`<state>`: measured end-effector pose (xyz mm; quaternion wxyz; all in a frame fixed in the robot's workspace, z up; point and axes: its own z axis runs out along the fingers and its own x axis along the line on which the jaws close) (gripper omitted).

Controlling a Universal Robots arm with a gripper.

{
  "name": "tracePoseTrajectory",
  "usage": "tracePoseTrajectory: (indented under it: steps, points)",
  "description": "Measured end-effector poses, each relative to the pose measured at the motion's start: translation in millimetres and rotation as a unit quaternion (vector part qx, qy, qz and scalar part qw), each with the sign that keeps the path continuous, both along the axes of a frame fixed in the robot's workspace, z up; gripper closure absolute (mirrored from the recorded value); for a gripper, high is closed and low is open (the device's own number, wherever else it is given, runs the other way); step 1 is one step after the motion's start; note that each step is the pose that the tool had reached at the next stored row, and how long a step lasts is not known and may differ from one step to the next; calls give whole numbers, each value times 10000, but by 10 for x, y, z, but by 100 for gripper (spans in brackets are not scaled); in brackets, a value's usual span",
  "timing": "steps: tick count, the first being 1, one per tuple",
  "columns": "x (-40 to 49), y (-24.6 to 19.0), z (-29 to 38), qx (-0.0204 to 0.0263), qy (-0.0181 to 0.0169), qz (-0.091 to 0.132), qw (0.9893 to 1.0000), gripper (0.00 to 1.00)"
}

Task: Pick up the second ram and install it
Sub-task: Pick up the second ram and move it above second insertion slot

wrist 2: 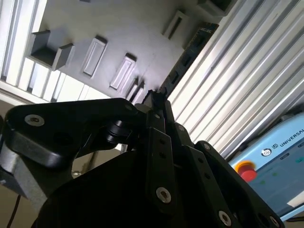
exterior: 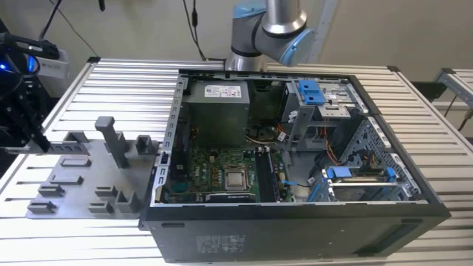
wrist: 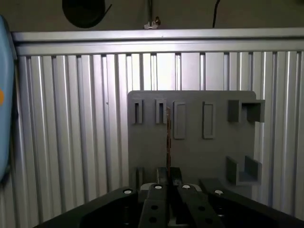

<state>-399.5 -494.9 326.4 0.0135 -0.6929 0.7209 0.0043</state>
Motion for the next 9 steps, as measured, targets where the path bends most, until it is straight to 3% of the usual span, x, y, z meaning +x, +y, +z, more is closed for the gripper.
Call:
tracePoseTrajectory:
  steps: [9]
  points:
    - [1,-1,181,0,0,1,10000,86]
